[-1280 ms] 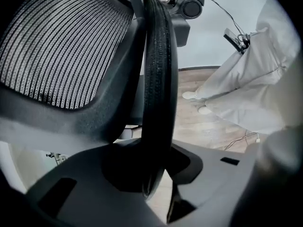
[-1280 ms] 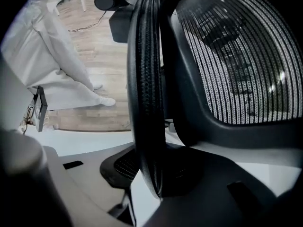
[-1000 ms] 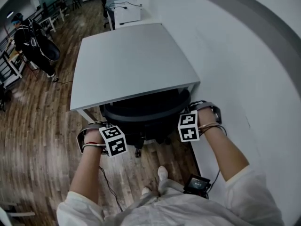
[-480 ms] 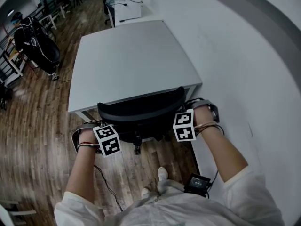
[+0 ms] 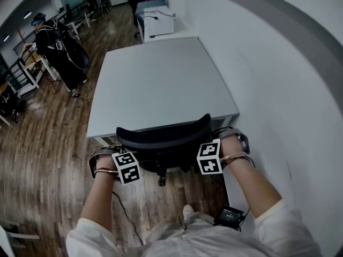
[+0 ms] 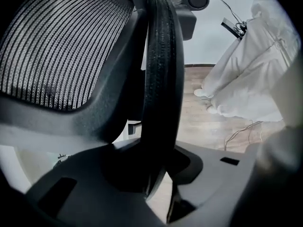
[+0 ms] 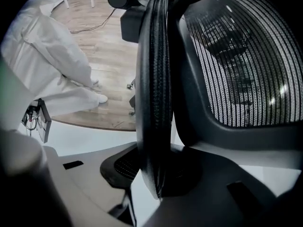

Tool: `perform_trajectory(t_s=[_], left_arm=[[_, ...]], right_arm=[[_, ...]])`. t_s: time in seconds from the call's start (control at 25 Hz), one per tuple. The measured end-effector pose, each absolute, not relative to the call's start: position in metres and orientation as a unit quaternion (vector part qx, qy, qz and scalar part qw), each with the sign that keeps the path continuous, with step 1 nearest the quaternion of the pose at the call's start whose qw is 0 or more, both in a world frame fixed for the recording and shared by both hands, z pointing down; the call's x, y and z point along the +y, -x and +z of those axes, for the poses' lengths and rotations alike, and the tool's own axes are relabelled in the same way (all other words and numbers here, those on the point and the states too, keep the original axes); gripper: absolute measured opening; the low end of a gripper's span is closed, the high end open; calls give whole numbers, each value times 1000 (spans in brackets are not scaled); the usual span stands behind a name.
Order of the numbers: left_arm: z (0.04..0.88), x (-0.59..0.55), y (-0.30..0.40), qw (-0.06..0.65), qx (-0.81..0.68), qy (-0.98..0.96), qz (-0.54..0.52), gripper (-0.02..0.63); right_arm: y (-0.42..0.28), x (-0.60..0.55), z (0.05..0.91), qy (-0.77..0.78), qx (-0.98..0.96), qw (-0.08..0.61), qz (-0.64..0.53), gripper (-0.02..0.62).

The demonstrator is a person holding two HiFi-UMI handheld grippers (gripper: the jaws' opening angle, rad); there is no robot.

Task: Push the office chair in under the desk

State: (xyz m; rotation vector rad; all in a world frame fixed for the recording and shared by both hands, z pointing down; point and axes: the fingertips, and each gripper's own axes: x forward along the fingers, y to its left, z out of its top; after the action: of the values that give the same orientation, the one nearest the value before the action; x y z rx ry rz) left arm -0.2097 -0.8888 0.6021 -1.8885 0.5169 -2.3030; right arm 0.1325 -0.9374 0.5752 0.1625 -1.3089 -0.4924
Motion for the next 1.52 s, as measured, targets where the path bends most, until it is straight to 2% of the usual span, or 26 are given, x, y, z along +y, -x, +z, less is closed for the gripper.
perform_trajectory(t_s=[1.52], left_arm=[[610,-985,234,63,178,611,-769,98]], right_arm=[[-109,-1038,580,-85,-596,765,-230,118]])
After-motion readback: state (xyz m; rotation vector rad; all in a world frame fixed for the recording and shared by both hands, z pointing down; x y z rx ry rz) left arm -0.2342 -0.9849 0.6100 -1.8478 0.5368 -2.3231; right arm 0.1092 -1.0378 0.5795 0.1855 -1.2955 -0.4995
